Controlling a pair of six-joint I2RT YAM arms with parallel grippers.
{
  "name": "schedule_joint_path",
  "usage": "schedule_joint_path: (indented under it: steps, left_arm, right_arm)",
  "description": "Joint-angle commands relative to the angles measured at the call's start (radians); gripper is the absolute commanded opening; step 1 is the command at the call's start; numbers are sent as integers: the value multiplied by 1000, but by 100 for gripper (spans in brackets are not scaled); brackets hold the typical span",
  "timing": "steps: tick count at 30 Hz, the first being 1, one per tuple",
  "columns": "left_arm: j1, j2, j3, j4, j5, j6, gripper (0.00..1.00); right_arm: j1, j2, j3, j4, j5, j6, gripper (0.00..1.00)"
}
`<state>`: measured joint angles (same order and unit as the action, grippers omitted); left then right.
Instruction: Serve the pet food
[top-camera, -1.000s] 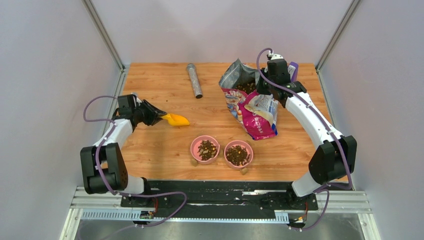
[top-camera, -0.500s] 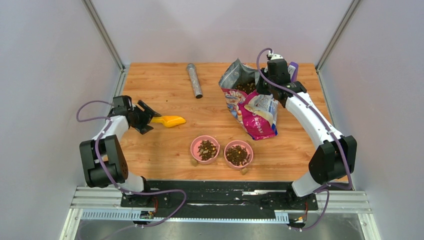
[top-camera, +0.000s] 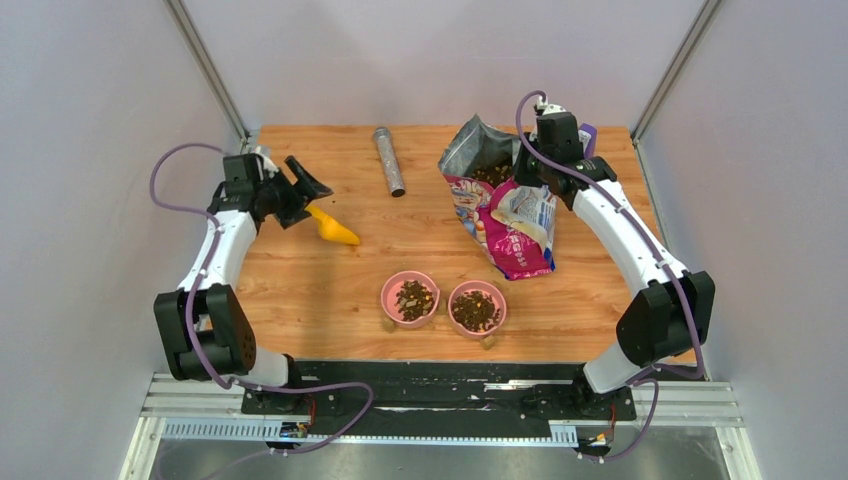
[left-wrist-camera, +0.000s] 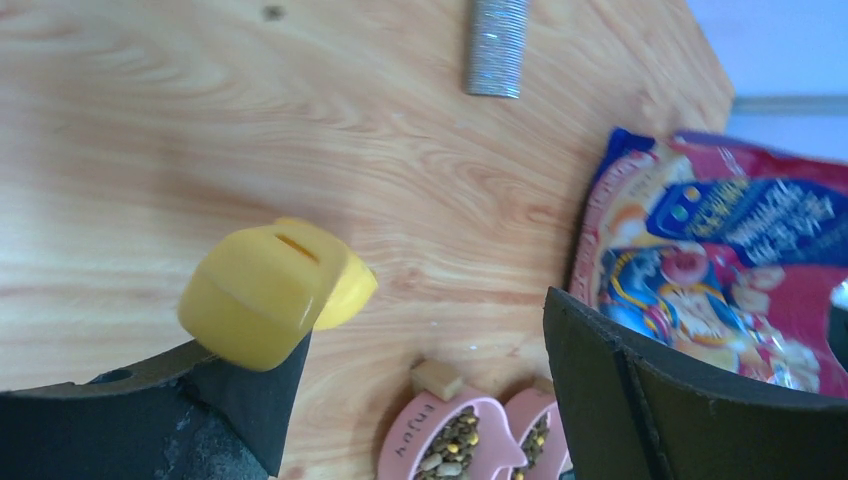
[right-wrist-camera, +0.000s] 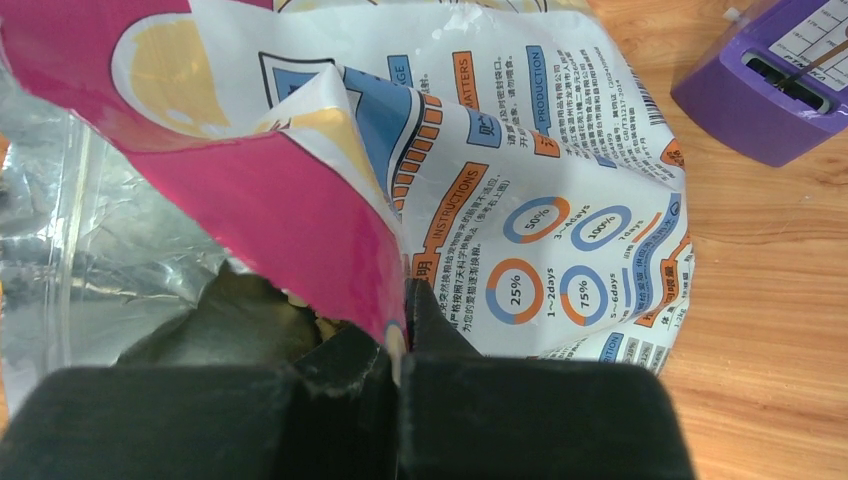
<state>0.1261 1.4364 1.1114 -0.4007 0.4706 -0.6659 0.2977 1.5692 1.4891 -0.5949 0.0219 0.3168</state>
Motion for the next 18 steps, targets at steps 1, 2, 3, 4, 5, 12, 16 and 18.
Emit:
schedule_joint_path:
  steps: [1,2,3,4,5,12,16,18]
  left_arm:
    - [-132,-23,90,55,-22,39,91]
    - [-149,-26,103,42,-70,38,91]
    - [-166,-35,106,13,-157,31,91]
    - [-168,-38,100,1,-199,22,90]
    - [-171,-45,96,-22,-280,5,90]
    - [-167,-46,85,-130,-503,-26,91]
    - [-168,-62,84,-65,-359,9,91]
    - [-181,-65,83,3,-227,33,90]
  right_arm:
    - [-6,-2,69,-8,-66,12,0]
    - [-5,-4,71,-8,-75,16,0]
    - [-6,-5,71,-9,-80,21,0]
    - [-6,-6,70,-8,-83,24,0]
    - [-6,-7,68,-9,-85,27,0]
    - [-6,-13,49,-9,-82,30,0]
    - [-6,-15,46,-9,-82,31,0]
    - [-6,-18,43,-9,-87,36,0]
